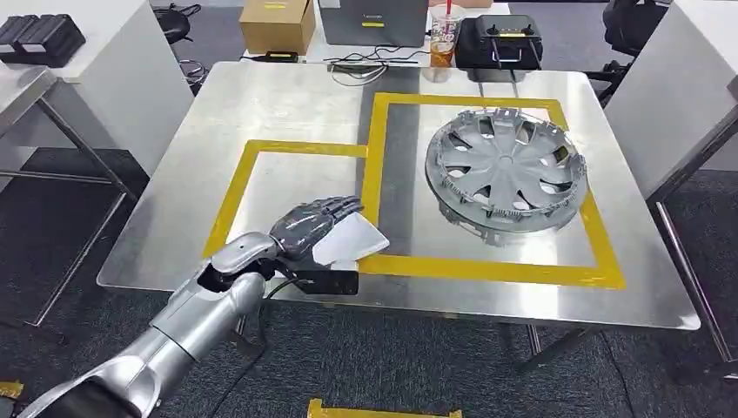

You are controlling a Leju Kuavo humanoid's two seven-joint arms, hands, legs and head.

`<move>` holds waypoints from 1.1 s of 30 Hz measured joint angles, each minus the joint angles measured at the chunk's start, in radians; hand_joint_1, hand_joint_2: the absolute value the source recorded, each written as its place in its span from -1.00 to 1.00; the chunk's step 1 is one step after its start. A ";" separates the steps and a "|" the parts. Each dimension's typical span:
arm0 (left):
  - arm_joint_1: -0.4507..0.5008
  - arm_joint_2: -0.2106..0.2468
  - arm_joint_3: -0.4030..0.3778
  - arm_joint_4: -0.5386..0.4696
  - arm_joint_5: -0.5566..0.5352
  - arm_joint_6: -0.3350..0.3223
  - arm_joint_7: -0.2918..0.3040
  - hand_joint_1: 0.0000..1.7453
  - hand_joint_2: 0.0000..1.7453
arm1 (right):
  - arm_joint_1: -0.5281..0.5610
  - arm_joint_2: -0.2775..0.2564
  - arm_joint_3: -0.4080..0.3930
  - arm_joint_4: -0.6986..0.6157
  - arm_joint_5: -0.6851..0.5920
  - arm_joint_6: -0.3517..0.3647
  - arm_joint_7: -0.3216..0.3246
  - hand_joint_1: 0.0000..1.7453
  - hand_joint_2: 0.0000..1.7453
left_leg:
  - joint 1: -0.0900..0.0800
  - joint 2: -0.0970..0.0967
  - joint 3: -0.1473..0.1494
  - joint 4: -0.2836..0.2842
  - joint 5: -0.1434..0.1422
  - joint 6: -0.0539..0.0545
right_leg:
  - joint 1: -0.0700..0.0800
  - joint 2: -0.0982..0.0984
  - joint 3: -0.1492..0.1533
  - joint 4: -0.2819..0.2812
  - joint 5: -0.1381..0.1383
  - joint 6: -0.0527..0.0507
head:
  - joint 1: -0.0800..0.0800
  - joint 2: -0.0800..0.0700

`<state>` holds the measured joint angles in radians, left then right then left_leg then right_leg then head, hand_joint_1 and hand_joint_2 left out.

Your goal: Take the parts from the cabinet and place them on the table.

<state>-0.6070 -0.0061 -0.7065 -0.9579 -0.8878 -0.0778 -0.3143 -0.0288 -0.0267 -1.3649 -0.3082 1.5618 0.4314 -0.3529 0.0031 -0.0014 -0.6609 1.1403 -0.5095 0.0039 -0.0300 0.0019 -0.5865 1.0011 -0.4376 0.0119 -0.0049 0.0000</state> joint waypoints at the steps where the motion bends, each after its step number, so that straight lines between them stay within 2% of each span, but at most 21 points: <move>1: 0.005 -0.007 0.012 -0.009 0.025 -0.003 -0.002 -1.00 -1.00 | 0.000 0.001 0.000 0.001 -0.002 0.000 0.002 -1.00 -1.00 | 0.002 0.000 -0.039 0.083 -0.035 -0.003 | 0.001 0.000 -0.001 0.000 0.000 0.000 | -0.001 0.000; 2: 0.016 -0.015 0.026 -0.018 0.059 -0.009 -0.006 -1.00 -1.00 | 0.001 0.002 0.000 0.001 -0.006 0.001 0.007 -1.00 -1.00 | 0.002 0.000 -0.076 0.160 -0.060 -0.005 | 0.002 0.000 -0.001 0.000 0.000 0.000 | -0.001 0.000; 3: 0.030 -0.026 0.048 -0.029 0.110 -0.018 -0.015 -1.00 -1.00 | 0.001 0.003 -0.001 0.001 -0.010 0.001 0.010 -1.00 -1.00 | 0.002 0.000 -0.091 0.190 -0.062 -0.005 | 0.003 0.000 -0.001 0.001 0.000 0.000 | -0.001 0.000; 4: 0.043 -0.032 0.070 -0.039 0.151 -0.024 -0.022 -1.00 -1.00 | 0.002 0.003 -0.002 0.001 -0.014 0.002 0.011 -1.00 -1.00 | 0.002 0.000 -0.084 0.172 -0.043 -0.003 | 0.004 0.003 0.000 0.001 -0.001 0.000 | -0.001 0.000; 5: 0.054 -0.041 0.097 -0.052 0.195 -0.031 -0.030 -1.00 -1.00 | 0.002 0.005 -0.003 0.001 -0.018 0.003 0.012 -1.00 -1.00 | 0.001 0.000 -0.057 0.115 -0.008 0.002 | 0.005 0.004 0.001 0.001 -0.001 0.000 | -0.001 0.000; 7: 0.072 -0.062 0.159 -0.100 0.293 -0.056 -0.048 -1.00 -1.00 | 0.002 0.010 -0.005 0.000 -0.028 0.015 0.019 -1.00 -1.00 | -0.004 -0.001 0.044 -0.082 0.080 0.022 | 0.009 0.006 0.004 0.000 -0.001 0.000 | -0.001 0.000; 8: 0.080 -0.071 0.187 -0.126 0.337 -0.065 -0.055 -1.00 -1.00 | 0.003 0.018 -0.007 -0.003 -0.031 0.023 0.021 -1.00 -1.00 | -0.008 0.000 0.064 -0.118 0.064 0.029 | 0.013 0.006 0.002 0.000 -0.001 0.001 | 0.002 0.000; 11: 0.122 -0.098 0.278 -0.219 0.520 -0.130 -0.074 -1.00 -1.00 | 0.009 0.033 -0.017 -0.033 -0.039 0.054 0.027 -1.00 -1.00 | -0.015 0.001 0.065 -0.124 0.067 0.031 | 0.013 0.005 -0.004 -0.002 0.002 0.012 | 0.000 0.000; 13: 0.147 -0.115 0.338 -0.302 0.619 -0.166 -0.071 -1.00 -1.00 | 0.014 0.050 -0.022 -0.059 -0.040 0.071 0.029 -1.00 -1.00 | -0.002 0.004 0.077 -0.147 0.082 0.044 | 0.011 0.003 -0.010 0.004 -0.003 0.019 | 0.001 0.000; 14: 0.148 -0.121 0.357 -0.330 0.637 -0.175 -0.068 -1.00 -1.00 | 0.016 0.055 -0.024 -0.069 -0.040 0.076 0.029 -1.00 -1.00 | -0.004 0.003 0.079 -0.153 0.085 0.050 | 0.014 0.002 -0.021 0.033 -0.022 0.017 | 0.002 0.000; 16: 0.158 -0.126 0.384 -0.373 0.669 -0.194 -0.070 -1.00 -1.00 | 0.016 0.061 -0.031 -0.087 -0.040 0.078 0.029 -1.00 -1.00 | -0.005 0.002 0.077 -0.153 0.086 0.052 | 0.013 0.002 -0.089 0.184 -0.090 0.007 | 0.003 0.000; 18: 0.192 -0.129 0.417 -0.424 0.779 -0.239 -0.103 -1.00 -1.00 | 0.017 0.066 -0.035 -0.103 -0.035 0.094 0.029 -1.00 -1.00 | -0.006 0.002 0.076 -0.152 0.086 0.053 | 0.012 0.002 -0.150 0.316 -0.130 0.011 | 0.003 0.000; 19: 0.211 -0.128 0.433 -0.462 0.833 -0.260 -0.117 -1.00 -1.00 | 0.019 0.068 -0.035 -0.110 -0.034 0.101 0.029 -1.00 -1.00 | -0.006 0.002 0.076 -0.152 0.086 0.052 | 0.011 0.002 -0.149 0.312 -0.122 0.018 | 0.003 0.000; 20: 0.227 -0.126 0.452 -0.512 0.882 -0.276 -0.123 -1.00 -1.00 | 0.021 0.071 -0.037 -0.118 -0.033 0.108 0.027 -1.00 -1.00 | -0.005 0.002 0.077 -0.150 0.088 0.050 | 0.009 0.002 -0.121 0.259 -0.098 0.028 | 0.003 0.000; 22: 0.256 -0.113 0.489 -0.593 0.957 -0.306 -0.134 -1.00 -1.00 | 0.021 0.076 -0.042 -0.134 -0.033 0.116 0.024 -1.00 -1.00 | -0.003 0.002 0.077 -0.142 0.085 0.045 | 0.003 0.001 -0.030 0.080 -0.031 0.048 | 0.003 0.000; 23: 0.277 -0.105 0.509 -0.631 0.978 -0.318 -0.143 -1.00 -1.00 | 0.022 0.081 -0.046 -0.142 -0.033 0.119 0.022 -1.00 -1.00 | -0.006 0.002 0.073 -0.135 0.081 0.038 | 0.000 0.000 0.002 0.008 -0.020 0.047 | 0.004 0.000; 24: 0.301 -0.094 0.530 -0.667 0.998 -0.329 -0.153 -1.00 -1.00 | 0.022 0.085 -0.052 -0.150 -0.034 0.124 0.022 -1.00 -1.00 | -0.013 0.002 0.065 -0.125 0.077 0.032 | 0.007 0.004 0.008 0.008 -0.015 0.032 | 0.003 0.000; 27: 0.388 -0.065 0.595 -0.762 1.024 -0.358 -0.186 -1.00 -1.00 | 0.027 0.106 -0.069 -0.181 -0.035 0.142 0.021 -1.00 -1.00 | -0.007 0.002 0.065 -0.127 0.084 0.019 | 0.012 0.005 0.003 0.012 -0.010 0.016 | -0.001 0.000; 29: 0.427 -0.048 0.632 -0.798 1.024 -0.362 -0.198 -1.00 -1.00 | 0.028 0.118 -0.081 -0.200 -0.035 0.149 0.021 -1.00 -1.00 | -0.003 0.000 0.055 -0.104 0.050 0.006 | 0.004 0.004 -0.001 0.007 0.000 0.000 | -0.003 0.000; 32: 0.480 -0.027 0.682 -0.832 1.024 -0.359 -0.212 -1.00 -1.00 | 0.027 0.139 -0.093 -0.236 -0.035 0.169 0.021 -1.00 -1.00 | 0.004 0.000 -0.020 0.112 -0.090 -0.008 | 0.007 0.004 -0.018 0.008 0.011 -0.015 | -0.006 0.000; 33: 0.498 -0.021 0.698 -0.837 1.026 -0.357 -0.216 -1.00 -1.00 | 0.028 0.146 -0.098 -0.250 -0.035 0.174 0.021 -1.00 -1.00 | 0.005 0.000 -0.035 0.165 -0.113 -0.009 | 0.009 0.003 -0.025 0.008 0.016 -0.019 | -0.005 0.000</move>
<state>-0.1094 -0.0274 -0.0083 -1.7949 0.1377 -0.4353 -0.5307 -0.0009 0.1191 -1.4634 -0.5578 1.5267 0.6058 -0.3323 0.0081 -0.0011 -0.6961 1.3052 -0.6228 -0.0055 -0.0210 0.0054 -0.6113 1.0091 -0.4214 -0.0068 -0.0103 0.0000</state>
